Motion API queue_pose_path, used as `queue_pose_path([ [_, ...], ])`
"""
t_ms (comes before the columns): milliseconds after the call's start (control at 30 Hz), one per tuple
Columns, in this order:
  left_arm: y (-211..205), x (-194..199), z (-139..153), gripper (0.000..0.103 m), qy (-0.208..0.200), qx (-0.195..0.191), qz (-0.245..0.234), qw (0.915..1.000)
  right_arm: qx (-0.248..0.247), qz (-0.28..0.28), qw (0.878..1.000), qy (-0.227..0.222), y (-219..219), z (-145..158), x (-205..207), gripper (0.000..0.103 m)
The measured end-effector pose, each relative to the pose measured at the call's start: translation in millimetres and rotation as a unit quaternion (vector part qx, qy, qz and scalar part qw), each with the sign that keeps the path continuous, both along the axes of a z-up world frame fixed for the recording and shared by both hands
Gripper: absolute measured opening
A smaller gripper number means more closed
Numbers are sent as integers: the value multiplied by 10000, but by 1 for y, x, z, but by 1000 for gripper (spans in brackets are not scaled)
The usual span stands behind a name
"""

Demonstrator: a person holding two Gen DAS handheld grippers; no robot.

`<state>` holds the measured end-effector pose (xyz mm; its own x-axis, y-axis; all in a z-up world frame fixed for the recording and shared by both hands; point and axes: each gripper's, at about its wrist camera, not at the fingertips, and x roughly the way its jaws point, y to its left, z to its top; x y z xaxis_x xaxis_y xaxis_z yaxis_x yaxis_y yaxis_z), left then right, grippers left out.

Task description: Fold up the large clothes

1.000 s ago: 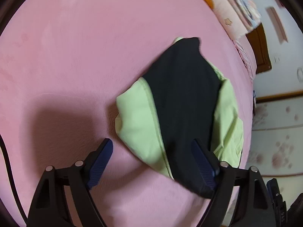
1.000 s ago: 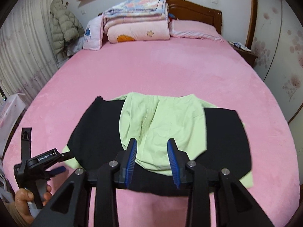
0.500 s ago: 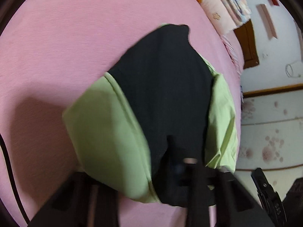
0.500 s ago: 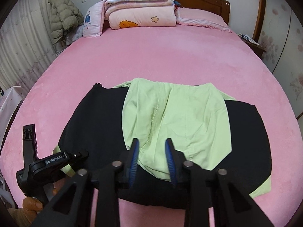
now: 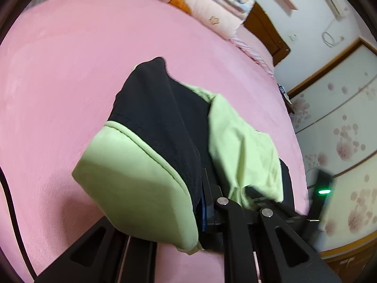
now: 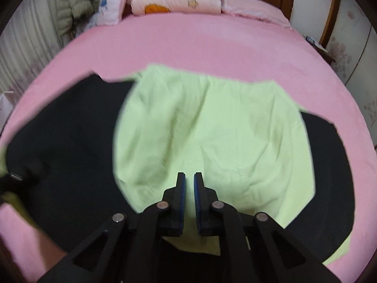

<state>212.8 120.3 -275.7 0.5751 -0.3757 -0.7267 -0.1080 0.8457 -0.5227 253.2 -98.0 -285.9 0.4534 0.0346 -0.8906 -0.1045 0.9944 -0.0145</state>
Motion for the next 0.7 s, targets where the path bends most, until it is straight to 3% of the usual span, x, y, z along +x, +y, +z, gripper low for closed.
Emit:
queue_pose_path([
  [133,-19,-4,17,9,-258,249,-230,9991,411,-266,9985,239,-18,-29,-3,3],
  [367,-73,-1,50,9,-793,775,-546,9923,908,-134,9953,315,-33,-30,-4,3],
  [533,-128,-6,74,9,-1193,1159,-924,9817,1685,14,9855,198,-68,0,-19,3],
  [700,-189,-19,89,9,-1564,1496,-1497,9647,1820,-68,9829,-281,-128,43,-48,3],
])
